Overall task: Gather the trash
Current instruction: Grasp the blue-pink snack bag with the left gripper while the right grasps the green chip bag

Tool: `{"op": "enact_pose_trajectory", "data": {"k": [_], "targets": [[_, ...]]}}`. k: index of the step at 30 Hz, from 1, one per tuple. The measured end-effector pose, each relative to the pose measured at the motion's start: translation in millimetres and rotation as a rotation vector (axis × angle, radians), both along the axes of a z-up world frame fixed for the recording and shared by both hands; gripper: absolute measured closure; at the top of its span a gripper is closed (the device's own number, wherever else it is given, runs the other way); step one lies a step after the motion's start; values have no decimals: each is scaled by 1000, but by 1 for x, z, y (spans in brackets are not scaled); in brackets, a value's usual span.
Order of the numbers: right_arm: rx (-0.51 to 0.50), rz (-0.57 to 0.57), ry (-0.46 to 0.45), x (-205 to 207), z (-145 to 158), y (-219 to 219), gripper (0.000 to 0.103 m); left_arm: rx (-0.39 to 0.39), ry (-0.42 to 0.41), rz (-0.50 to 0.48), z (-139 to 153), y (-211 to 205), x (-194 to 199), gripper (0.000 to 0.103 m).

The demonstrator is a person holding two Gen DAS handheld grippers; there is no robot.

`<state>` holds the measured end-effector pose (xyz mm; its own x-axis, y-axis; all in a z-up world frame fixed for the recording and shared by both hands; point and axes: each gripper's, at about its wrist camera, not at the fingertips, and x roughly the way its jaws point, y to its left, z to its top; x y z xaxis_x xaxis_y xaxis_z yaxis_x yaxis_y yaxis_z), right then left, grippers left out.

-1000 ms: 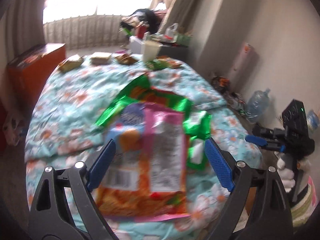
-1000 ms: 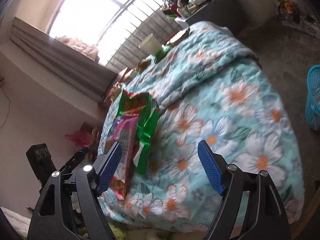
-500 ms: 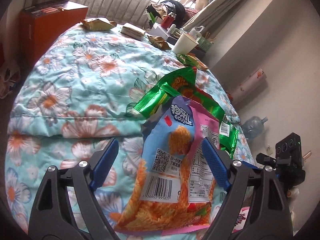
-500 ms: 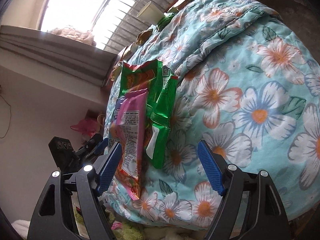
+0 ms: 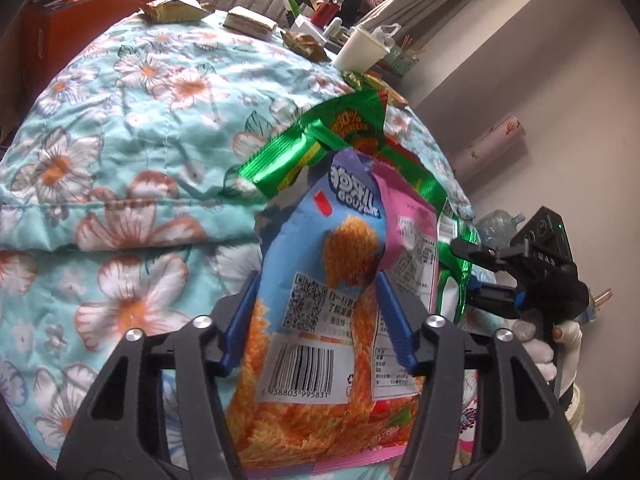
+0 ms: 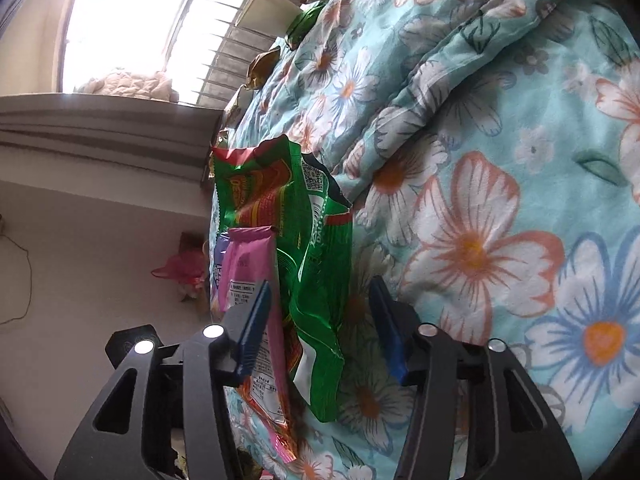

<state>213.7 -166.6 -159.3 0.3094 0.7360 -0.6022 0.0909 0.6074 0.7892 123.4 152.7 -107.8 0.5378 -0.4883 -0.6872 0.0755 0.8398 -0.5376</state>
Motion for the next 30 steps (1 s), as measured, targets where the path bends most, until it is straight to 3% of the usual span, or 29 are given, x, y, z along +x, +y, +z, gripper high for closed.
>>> {"op": "enact_pose_trajectory", "data": {"k": [3, 8, 12, 18, 20, 26, 29, 30], "targets": [[15, -23, 1, -3, -3, -4, 81, -5, 6, -25, -2, -6, -4, 68], [3, -109, -49, -21, 8, -32, 85, -53, -29, -54, 5, -16, -15, 93], [-19, -233, -100, -45, 20, -72, 87, -117, -83, -46, 16, -18, -24, 101], [-19, -369, -115, -92, 30, -119, 84, -146, -111, 24, 23, -13, -28, 101], [-60, -318, -77, -104, 28, -113, 81, -141, -91, 45, 19, -14, -26, 101], [-232, -102, -28, -137, 34, -90, 44, -128, -25, 72, 5, -16, -22, 101], [-360, -109, -71, -148, 53, -103, 43, -133, 9, 71, -1, -14, -21, 97], [-368, -127, -85, -149, 58, -112, 43, -131, 25, 66, -4, -15, -20, 85]]}}
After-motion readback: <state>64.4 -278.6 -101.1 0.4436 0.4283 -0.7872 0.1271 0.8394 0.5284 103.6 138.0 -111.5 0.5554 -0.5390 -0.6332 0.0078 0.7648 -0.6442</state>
